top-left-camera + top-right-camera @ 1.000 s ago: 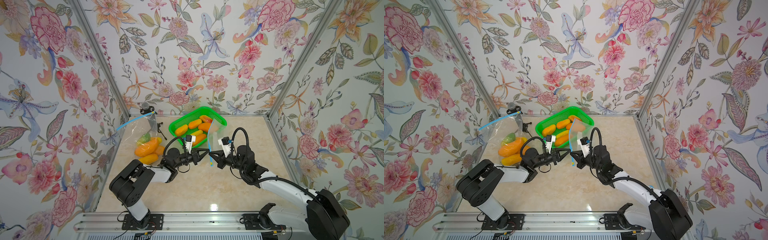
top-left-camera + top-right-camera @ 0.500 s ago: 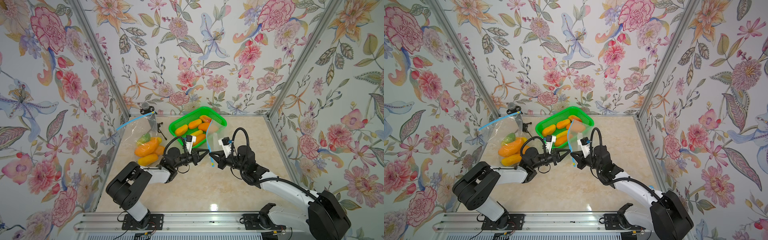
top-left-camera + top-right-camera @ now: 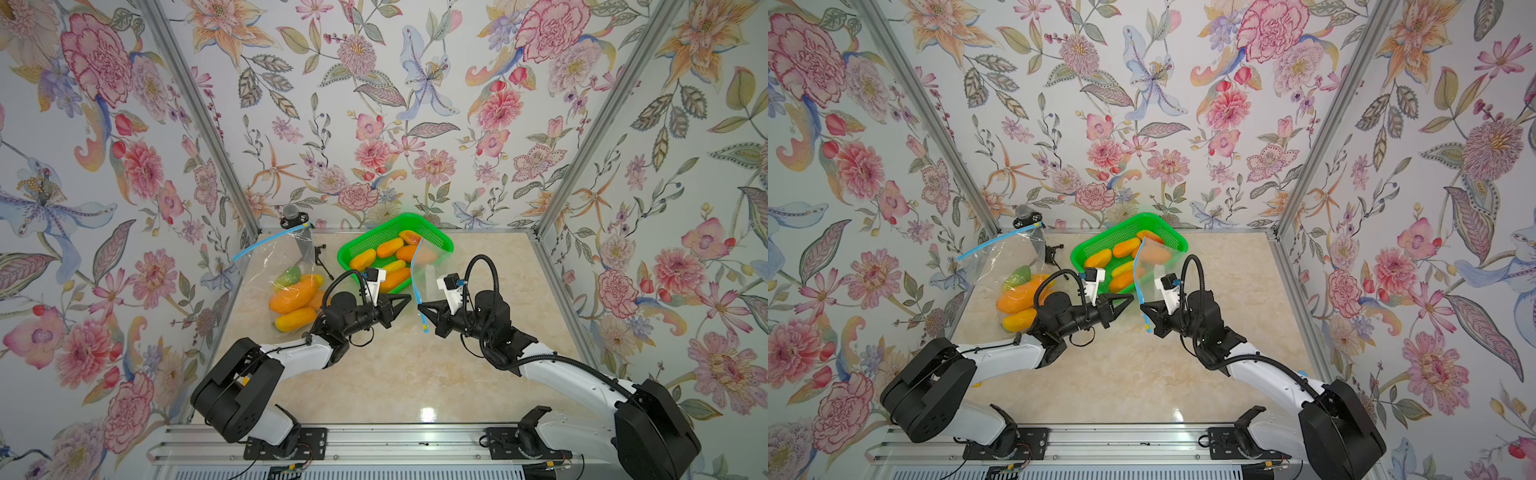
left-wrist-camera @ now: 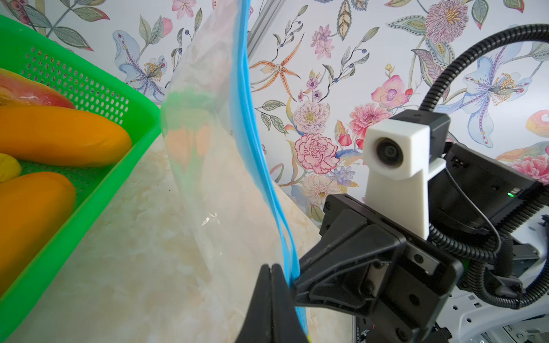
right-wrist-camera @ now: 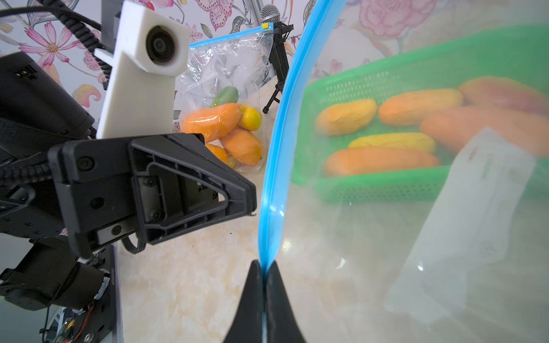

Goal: Place the mango in a zip-top bag and seal the zipper
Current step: Open the zipper of the food storage bag.

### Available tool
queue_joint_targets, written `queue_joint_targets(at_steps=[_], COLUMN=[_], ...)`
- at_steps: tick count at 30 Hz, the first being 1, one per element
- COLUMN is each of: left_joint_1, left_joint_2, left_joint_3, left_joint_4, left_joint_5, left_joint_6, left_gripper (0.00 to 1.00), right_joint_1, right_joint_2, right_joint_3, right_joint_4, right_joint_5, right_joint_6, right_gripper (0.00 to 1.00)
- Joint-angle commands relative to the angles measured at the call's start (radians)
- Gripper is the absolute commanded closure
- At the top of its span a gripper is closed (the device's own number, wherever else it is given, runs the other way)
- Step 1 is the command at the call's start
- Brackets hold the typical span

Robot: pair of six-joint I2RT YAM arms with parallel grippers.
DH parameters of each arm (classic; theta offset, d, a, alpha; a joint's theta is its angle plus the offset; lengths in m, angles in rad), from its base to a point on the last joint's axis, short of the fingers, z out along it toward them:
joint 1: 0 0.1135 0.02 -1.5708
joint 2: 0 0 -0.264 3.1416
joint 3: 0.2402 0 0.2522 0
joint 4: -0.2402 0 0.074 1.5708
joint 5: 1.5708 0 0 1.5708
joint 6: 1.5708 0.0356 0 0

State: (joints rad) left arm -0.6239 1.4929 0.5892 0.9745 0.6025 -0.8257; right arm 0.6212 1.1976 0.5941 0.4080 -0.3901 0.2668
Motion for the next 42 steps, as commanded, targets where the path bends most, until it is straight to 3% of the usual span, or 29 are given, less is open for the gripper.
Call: queue_joint_targets(at_steps=[1,5,9,16,28,42], left_joint_1=[0.006,0.005,0.004,0.004,0.007,0.007], left_joint_2=[0.018,0.027,0.056,0.134,0.147,0.165], left_joint_3=[0.005,-0.004,0.007,0.011,0.009,0.052], left_joint_4=[0.099,0.181,0.186,0.266,0.315,0.253], left_joint_5=[0.058,0.075,0.078,0.084,0.091,0.09], left_joint_6=[-0.009,-0.036,-0.034,-0.079,-0.108,-0.082], left_gripper=[0.88,0.76,0.73,0.86,0.86,0.87], right_joint_1=[0.006,0.006,0.008,0.01,0.009,0.013], right_joint_2=[0.012,0.01,0.01,0.007,0.007,0.018], right_joint_3=[0.02,0.018,0.019,0.013,0.01,0.015], right_joint_4=[0.048,0.047,0.048,0.058,0.058,0.052], right_joint_5=[-0.026,-0.024,-0.027,-0.03,-0.034,-0.05], right_joint_6=[0.016,0.017,0.015,0.015,0.012,-0.001], right_gripper=[1.0,1.0,1.0,1.0,1.0,1.0])
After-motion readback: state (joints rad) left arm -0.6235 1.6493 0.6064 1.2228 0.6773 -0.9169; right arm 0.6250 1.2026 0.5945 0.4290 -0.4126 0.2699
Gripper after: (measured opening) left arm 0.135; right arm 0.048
